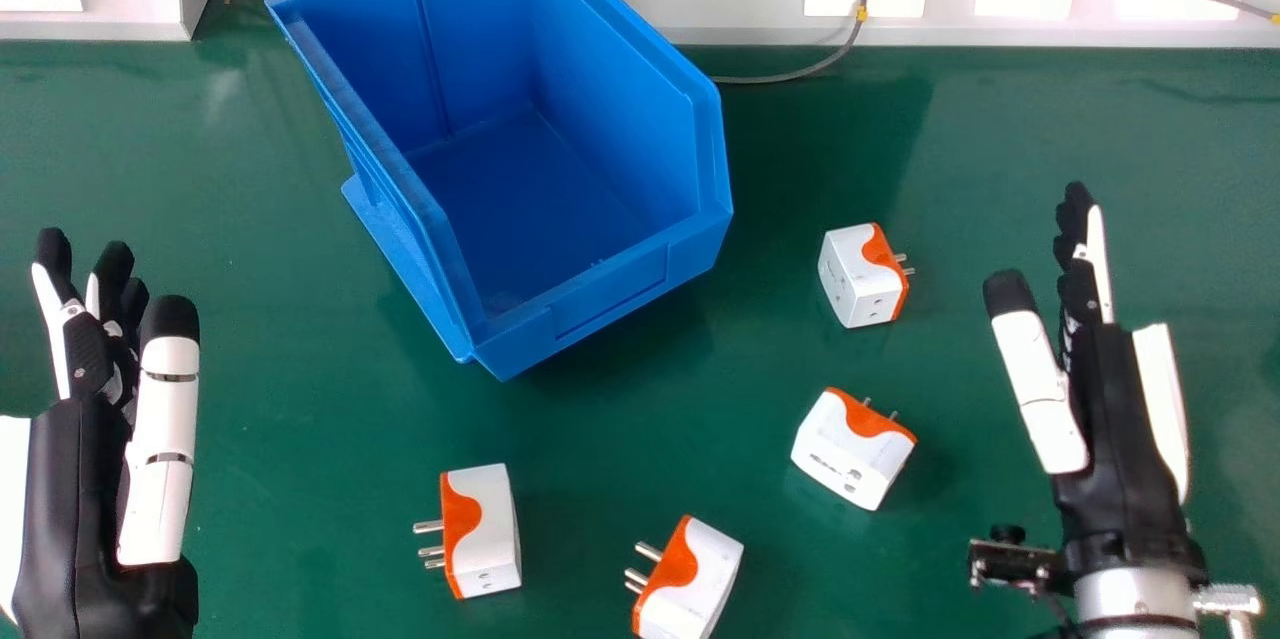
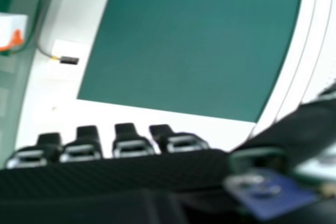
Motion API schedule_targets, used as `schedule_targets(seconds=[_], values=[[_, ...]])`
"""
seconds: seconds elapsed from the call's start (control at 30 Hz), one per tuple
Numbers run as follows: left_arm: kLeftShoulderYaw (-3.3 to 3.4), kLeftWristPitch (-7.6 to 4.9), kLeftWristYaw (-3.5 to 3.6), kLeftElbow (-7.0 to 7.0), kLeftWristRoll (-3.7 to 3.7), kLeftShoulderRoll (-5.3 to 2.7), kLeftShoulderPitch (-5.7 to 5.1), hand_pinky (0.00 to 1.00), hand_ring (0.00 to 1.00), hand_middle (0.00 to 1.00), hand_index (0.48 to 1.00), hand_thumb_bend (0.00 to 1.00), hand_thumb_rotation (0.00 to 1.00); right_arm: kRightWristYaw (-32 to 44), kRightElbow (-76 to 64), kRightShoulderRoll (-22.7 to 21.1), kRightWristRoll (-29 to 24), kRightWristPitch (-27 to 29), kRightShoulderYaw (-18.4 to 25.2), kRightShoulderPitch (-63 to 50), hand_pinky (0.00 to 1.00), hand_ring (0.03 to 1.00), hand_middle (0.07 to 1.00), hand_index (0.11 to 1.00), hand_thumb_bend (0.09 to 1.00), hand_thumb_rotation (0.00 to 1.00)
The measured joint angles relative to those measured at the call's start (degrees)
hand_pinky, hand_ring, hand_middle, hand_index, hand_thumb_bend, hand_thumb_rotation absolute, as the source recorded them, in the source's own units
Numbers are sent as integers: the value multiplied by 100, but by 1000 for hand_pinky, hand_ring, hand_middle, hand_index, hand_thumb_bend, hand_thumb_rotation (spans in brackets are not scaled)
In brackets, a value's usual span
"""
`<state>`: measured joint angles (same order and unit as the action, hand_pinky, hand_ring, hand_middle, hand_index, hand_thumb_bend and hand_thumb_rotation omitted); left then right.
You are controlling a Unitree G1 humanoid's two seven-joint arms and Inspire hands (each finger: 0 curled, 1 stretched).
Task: Pick all objects and put in blue box
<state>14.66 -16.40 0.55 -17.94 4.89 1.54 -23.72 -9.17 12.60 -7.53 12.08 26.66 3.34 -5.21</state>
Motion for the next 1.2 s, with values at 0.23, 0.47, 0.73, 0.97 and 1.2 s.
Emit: schedule_targets(seconds=[0.23,0.47,0.73,0.97,1.2], values=[[-27,181,-74,-89,-62,-38,-29,1000,996,992,1000,419,816,-127,-11,-272,642,556,-119,-345,955,987,992,983,441,995],[-55,331,-63,-175,-48,-40,-39,1000,999,995,1000,401,820,-514,298,-474,1495,799,-342,-403,866,948,968,956,428,928],[-71,331,-66,-228,-64,-41,-118,1000,1000,996,1000,438,826,-895,560,-672,2243,599,-648,-388,757,912,960,939,555,851],[-83,403,-99,-324,-146,-62,-154,1000,1000,995,1000,411,834,-1264,692,-773,2890,77,-959,-117,690,877,942,921,691,833],[-76,400,-93,-318,-116,-64,-133,1000,1000,998,1000,393,835,-1939,1276,-862,3308,-186,-1282,339,647,836,897,884,766,780]])
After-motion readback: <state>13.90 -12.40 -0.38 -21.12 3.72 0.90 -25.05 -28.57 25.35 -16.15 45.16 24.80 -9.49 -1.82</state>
